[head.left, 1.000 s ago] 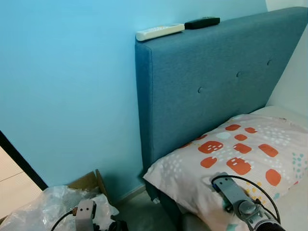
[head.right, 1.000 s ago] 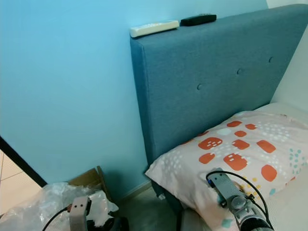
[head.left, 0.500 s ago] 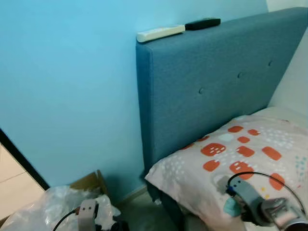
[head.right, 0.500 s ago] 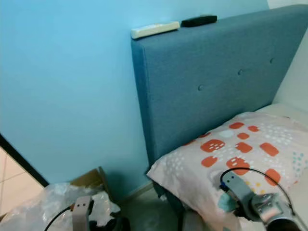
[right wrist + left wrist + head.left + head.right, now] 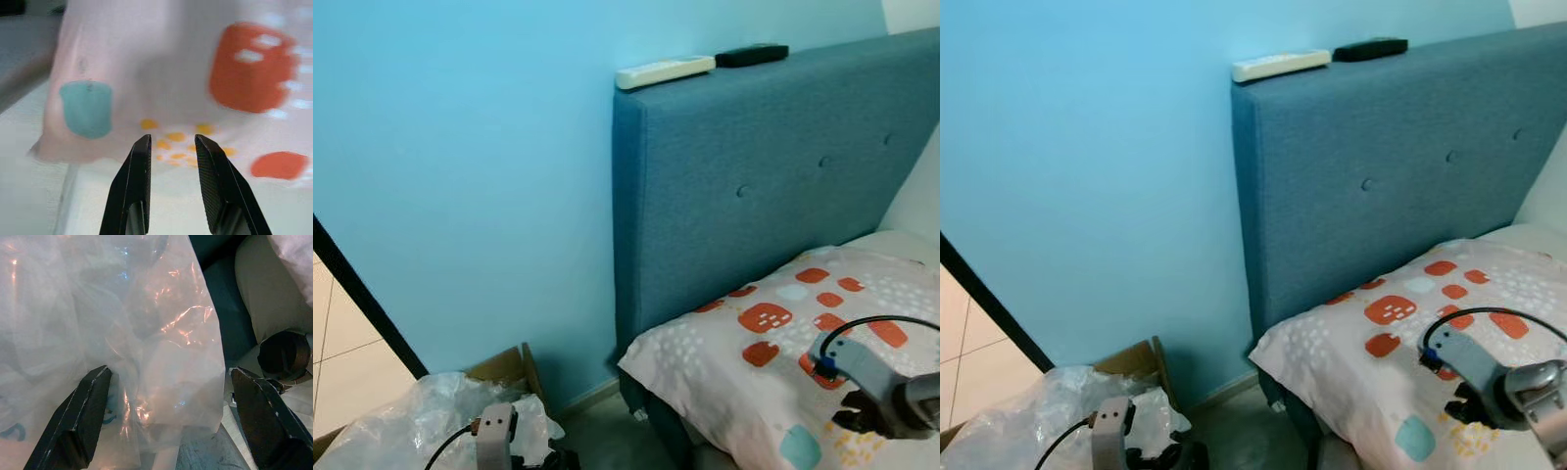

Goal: Clean up the room

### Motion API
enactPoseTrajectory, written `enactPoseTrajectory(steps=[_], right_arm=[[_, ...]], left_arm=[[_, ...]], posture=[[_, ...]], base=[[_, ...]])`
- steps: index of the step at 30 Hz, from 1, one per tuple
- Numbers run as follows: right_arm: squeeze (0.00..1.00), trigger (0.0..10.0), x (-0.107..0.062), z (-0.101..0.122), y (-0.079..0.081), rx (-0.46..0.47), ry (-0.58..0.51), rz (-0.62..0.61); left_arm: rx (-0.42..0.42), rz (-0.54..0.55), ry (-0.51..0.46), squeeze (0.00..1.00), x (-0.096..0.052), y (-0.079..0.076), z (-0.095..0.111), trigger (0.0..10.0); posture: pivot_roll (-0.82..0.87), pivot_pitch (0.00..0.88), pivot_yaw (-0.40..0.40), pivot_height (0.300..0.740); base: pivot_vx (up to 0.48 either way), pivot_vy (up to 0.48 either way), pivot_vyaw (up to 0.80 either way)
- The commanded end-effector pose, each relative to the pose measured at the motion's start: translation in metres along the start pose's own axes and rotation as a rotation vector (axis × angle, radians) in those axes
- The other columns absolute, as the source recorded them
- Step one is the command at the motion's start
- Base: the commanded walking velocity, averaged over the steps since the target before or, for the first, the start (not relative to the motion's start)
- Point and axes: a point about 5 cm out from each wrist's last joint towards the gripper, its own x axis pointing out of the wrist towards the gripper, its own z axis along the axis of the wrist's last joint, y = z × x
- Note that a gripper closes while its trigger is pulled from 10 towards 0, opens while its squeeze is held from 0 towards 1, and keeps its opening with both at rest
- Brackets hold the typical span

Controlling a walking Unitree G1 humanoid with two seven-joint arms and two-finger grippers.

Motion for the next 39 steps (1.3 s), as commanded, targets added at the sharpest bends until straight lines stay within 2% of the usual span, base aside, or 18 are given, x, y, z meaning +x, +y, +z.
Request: enactPoseTrajectory(steps=[1, 2, 3, 4, 5, 6, 7, 9, 10, 11, 12, 13, 14, 16, 26, 36, 38, 39], right_arm=[[0.00, 10.0, -0.005, 0.022, -0.015, 0.060, -0.155, -0.098], [0.00, 10.0, -0.004, 0.041, -0.027, 0.135, -0.312, -0.173], [0.00, 10.0, -0.004, 0.041, -0.027, 0.135, -0.312, -0.173], [0.00, 10.0, -0.004, 0.053, -0.034, 0.193, -0.414, -0.216], [0.00, 10.0, -0.004, 0.053, -0.034, 0.193, -0.414, -0.216], [0.00, 10.0, 0.000, 0.064, -0.035, 0.296, -0.516, -0.230], [0.00, 10.0, 0.014, 0.074, -0.026, 0.425, -0.630, -0.190], [0.00, 10.0, 0.040, 0.086, -0.006, 0.639, -0.757, -0.101], [0.00, 10.0, 0.040, 0.086, -0.006, 0.639, -0.757, -0.101], [0.00, 10.0, 0.053, 0.088, 0.006, 0.713, -0.783, -0.059], [0.00, 10.0, 0.053, 0.088, 0.006, 0.713, -0.783, -0.059], [0.00, 10.0, 0.067, 0.088, 0.020, 0.790, -0.799, -0.014], [0.00, 10.0, 0.067, 0.088, 0.020, 0.790, -0.799, -0.014], [0.00, 10.0, 0.096, 0.089, 0.059, 0.943, -0.792, 0.059], [0.00, 10.0, 0.112, 0.092, 0.082, 0.964, -0.761, 0.086], [0.00, 10.0, 0.133, 0.084, 0.105, 0.892, -0.630, 0.065], [0.00, 10.0, 0.144, 0.074, 0.123, 0.807, -0.522, 0.052], [0.00, 10.0, 0.144, 0.074, 0.123, 0.807, -0.522, 0.052]], left_arm=[[-0.023, -0.009, 0.035, 0.00, -0.001, -0.002, -0.009, 10.0], [-0.020, -0.013, 0.031, 0.00, 0.000, -0.003, -0.008, 10.0], [-0.020, -0.013, 0.031, 0.00, 0.000, -0.003, -0.008, 10.0], [-0.018, -0.015, 0.028, 0.00, 0.000, -0.004, -0.008, 10.0], [-0.018, -0.015, 0.028, 0.00, 0.000, -0.004, -0.008, 10.0], [-0.018, -0.015, 0.018, 0.00, 0.002, -0.005, -0.005, 10.0], [-0.010, 0.003, -0.005, 0.00, 0.004, -0.005, 0.002, 10.0], [-0.027, 0.030, -0.049, 0.00, 0.007, -0.006, 0.013, 10.0], [-0.027, 0.030, -0.049, 0.00, 0.007, -0.006, 0.013, 10.0], [-0.036, 0.038, -0.073, 0.00, 0.009, -0.007, 0.019, 10.0], [-0.036, 0.038, -0.073, 0.00, 0.009, -0.007, 0.019, 10.0], [-0.049, 0.034, -0.102, 0.00, 0.012, -0.011, 0.026, 10.0], [-0.049, 0.034, -0.102, 0.00, 0.012, -0.011, 0.026, 10.0], [-0.047, 0.009, -0.154, 0.00, 0.018, -0.020, 0.042, 10.0], [-0.031, -0.010, -0.155, 0.00, 0.020, -0.023, 0.046, 10.0], [-0.037, -0.011, -0.156, 0.00, 0.019, -0.022, 0.045, 10.0], [-0.046, -0.012, -0.178, 0.00, 0.020, -0.023, 0.049, 10.0], [-0.046, -0.012, -0.178, 0.00, 0.020, -0.023, 0.049, 10.0]], posture=[[-0.05, 0.004, -0.011, 0.621], [-0.05, 0.002, -0.011, 0.621], [-0.05, 0.002, -0.011, 0.621], [-0.05, 0.002, -0.011, 0.626], [-0.05, 0.002, -0.011, 0.626], [-0.05, 0.000, -0.012, 0.631], [-0.05, 0.000, -0.013, 0.636], [-0.04, 0.000, -0.017, 0.646], [-0.04, 0.000, -0.017, 0.646], [-0.04, 0.000, -0.018, 0.651], [-0.04, 0.000, -0.018, 0.651], [-0.04, 0.000, -0.021, 0.656], [-0.04, 0.000, -0.021, 0.656], [-0.03, 0.000, -0.022, 0.671], [-0.03, 0.000, -0.018, 0.691], [-0.03, 0.000, -0.021, 0.716], [-0.03, 0.000, -0.029, 0.726], [-0.03, 0.000, -0.029, 0.726]], base=[[0.000, 0.000, 0.00], [0.000, 0.000, 0.00], [0.000, 0.000, 0.00], [0.000, 0.000, 0.00], [0.000, 0.000, 0.00], [0.000, 0.000, 0.00], [0.000, 0.000, 0.00], [0.000, 0.000, 0.00], [0.000, 0.000, 0.00], [0.000, 0.000, 0.00], [0.000, 0.000, 0.00], [0.000, 0.000, 0.00], [0.000, 0.000, 0.00], [0.000, 0.000, 0.00], [0.000, 0.000, 0.00], [0.000, 0.000, 0.00], [0.000, 0.000, 0.00], [0.000, 0.000, 0.00]])
